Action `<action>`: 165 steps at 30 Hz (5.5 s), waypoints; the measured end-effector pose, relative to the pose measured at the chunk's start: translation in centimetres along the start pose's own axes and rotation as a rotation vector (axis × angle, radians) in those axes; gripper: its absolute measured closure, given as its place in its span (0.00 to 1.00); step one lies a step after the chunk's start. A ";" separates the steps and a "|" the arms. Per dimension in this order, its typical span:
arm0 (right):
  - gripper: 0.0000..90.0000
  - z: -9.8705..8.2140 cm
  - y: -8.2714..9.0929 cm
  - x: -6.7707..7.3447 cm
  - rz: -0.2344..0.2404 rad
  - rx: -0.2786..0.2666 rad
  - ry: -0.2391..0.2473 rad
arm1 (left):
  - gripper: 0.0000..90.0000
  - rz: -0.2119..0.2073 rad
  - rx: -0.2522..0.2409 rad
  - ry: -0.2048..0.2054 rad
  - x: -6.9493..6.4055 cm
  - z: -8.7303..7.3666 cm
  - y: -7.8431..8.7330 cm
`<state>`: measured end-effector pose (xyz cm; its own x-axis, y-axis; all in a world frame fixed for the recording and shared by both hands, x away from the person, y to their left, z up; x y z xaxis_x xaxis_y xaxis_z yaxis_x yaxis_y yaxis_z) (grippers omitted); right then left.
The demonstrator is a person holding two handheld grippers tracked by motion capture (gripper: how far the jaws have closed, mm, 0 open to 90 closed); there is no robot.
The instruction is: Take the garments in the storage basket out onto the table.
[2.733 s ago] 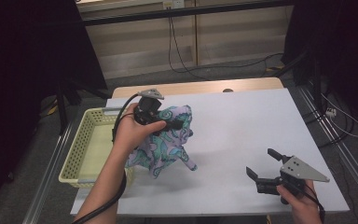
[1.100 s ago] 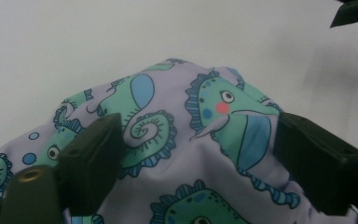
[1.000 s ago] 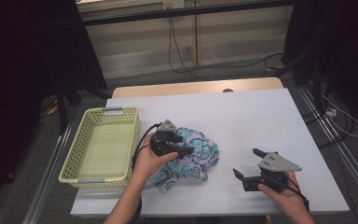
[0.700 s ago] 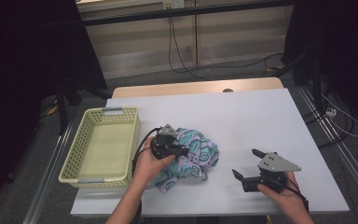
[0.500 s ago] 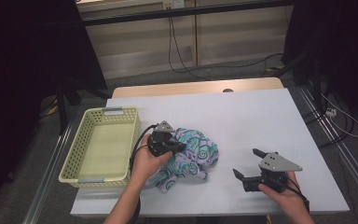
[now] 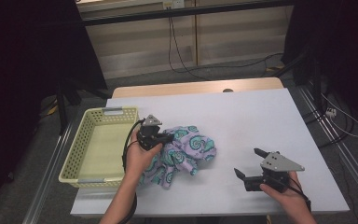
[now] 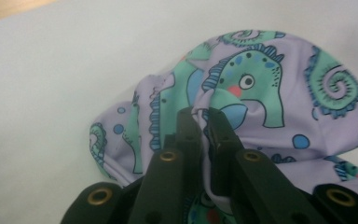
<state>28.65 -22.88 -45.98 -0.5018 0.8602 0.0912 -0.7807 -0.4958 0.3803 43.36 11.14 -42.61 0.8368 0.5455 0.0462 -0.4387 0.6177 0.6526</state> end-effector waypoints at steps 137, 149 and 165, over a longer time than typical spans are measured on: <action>0.99 4.8 -3.8 -4.6 -0.050 0.053 -0.159 | 0.97 0.118 0.001 -0.036 0.9 1.6 0.6; 0.99 4.4 -3.7 -5.7 -0.088 0.065 -0.144 | 0.97 0.107 -0.018 -0.023 1.0 1.7 0.8; 0.83 11.3 -8.7 -8.0 -0.191 0.043 -0.065 | 0.97 0.129 -0.064 0.010 1.8 1.9 1.7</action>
<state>43.64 -24.11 -39.59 -0.3203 0.9445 0.0726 -0.8421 -0.3190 0.4348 44.75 12.07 -39.99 0.7691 0.6279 0.1193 -0.5627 0.5767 0.5922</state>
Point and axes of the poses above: each handheld gripper's, and its own axes: y roughly backward along the jaws, z roughly out of its top, x roughly to its left, the point moved 2 cm from there along -y, roughly forward along the jaws, and after that the axes turned 10 degrees about -y, right-handed, at the moved point
